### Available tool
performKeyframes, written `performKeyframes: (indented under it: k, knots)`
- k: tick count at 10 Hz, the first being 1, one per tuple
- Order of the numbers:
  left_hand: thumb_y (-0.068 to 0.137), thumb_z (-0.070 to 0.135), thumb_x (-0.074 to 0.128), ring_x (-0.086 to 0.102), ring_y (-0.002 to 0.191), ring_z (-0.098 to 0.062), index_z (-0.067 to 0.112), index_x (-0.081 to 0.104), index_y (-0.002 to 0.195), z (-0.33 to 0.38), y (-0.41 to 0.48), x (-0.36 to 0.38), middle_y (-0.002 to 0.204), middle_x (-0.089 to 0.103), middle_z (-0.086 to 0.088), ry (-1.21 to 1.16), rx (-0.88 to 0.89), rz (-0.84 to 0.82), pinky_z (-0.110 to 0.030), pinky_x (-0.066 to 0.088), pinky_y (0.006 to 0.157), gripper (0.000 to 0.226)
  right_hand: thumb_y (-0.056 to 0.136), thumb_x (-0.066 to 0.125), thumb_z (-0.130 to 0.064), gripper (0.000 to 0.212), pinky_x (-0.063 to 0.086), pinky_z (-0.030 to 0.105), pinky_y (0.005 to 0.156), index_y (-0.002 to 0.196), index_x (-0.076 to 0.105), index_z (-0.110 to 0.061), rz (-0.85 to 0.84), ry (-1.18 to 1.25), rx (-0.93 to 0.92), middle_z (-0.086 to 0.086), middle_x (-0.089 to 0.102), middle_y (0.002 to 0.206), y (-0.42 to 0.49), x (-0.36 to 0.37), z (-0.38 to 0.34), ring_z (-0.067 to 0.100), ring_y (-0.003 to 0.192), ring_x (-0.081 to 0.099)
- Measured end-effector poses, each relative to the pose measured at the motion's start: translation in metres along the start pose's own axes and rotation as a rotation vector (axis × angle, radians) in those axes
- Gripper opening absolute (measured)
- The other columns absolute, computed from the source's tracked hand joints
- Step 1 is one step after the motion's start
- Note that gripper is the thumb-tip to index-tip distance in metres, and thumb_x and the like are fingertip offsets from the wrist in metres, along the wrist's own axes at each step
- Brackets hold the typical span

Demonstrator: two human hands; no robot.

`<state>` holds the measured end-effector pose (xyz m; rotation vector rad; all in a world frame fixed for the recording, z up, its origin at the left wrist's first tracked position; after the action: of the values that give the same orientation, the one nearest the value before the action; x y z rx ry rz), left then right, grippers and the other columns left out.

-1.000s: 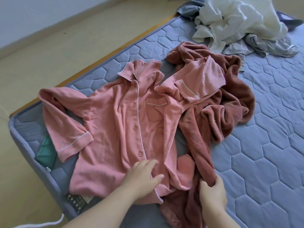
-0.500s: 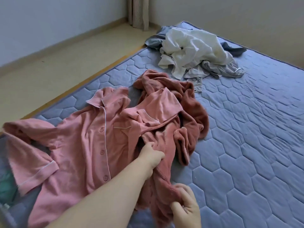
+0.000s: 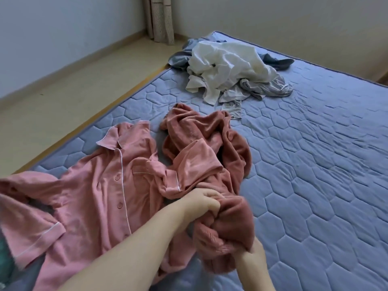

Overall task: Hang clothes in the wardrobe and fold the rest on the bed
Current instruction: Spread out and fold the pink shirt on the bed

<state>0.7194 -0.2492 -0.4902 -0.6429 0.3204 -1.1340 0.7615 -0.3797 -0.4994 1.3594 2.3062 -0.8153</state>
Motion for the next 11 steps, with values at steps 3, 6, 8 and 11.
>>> performKeyframes:
  k: [3, 6, 8, 11]
  knots:
    - [0.093, 0.022, 0.051, 0.044, 0.056, -0.008, 0.020, 0.054, 0.083, -0.018, 0.009, -0.047, 0.071, 0.052, 0.004, -0.220, -0.121, 0.358, -0.020, 0.031, 0.053, 0.010, 0.059, 0.048, -0.035, 0.051, 0.049, 0.040, 0.085, 0.099, 0.070, -0.012, 0.071, 0.171, 0.087, 0.007, 0.067, 0.089, 0.075, -0.028, -0.058, 0.027, 0.090, 0.060]
    - [0.091, 0.010, 0.055, 0.048, 0.053, -0.009, 0.022, 0.052, 0.082, 0.001, 0.010, -0.091, 0.071, 0.054, 0.001, -0.149, 0.072, 0.590, -0.015, 0.033, 0.039, 0.015, 0.084, 0.059, -0.027, 0.079, 0.020, 0.028, 0.117, 0.150, 0.015, -0.022, 0.073, 0.466, -0.284, 0.003, 0.027, 0.153, 0.117, -0.005, -0.161, 0.009, 0.139, 0.027]
    - [0.087, 0.008, 0.056, 0.052, 0.058, -0.014, 0.024, 0.053, 0.073, -0.066, 0.001, -0.104, 0.073, 0.057, 0.003, 0.118, -0.084, 0.528, -0.021, 0.034, 0.047, 0.021, 0.088, 0.054, -0.009, 0.068, 0.031, 0.029, 0.109, 0.148, 0.025, -0.022, -0.454, 0.016, 0.082, 0.001, 0.034, 0.149, 0.040, 0.097, -0.015, 0.018, 0.135, 0.036]
    - [0.082, 0.018, 0.050, 0.058, 0.085, -0.016, 0.033, 0.054, 0.082, -0.181, -0.037, -0.116, 0.100, 0.060, 0.006, 0.407, -0.323, 0.434, -0.022, 0.045, 0.073, 0.016, 0.047, 0.070, -0.028, 0.080, 0.053, 0.026, 0.081, 0.122, 0.044, -0.029, -0.844, -0.145, 0.239, -0.008, 0.060, 0.110, -0.030, 0.164, 0.062, 0.011, 0.100, 0.060]
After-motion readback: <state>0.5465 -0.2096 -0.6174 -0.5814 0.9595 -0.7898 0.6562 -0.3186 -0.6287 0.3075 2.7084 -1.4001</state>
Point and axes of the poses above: each hand's wrist, its own y-axis towards the middle knuckle, its own x-axis out of the palm, z = x × y, the point moved 7 cm from there along y, towards the middle knuckle
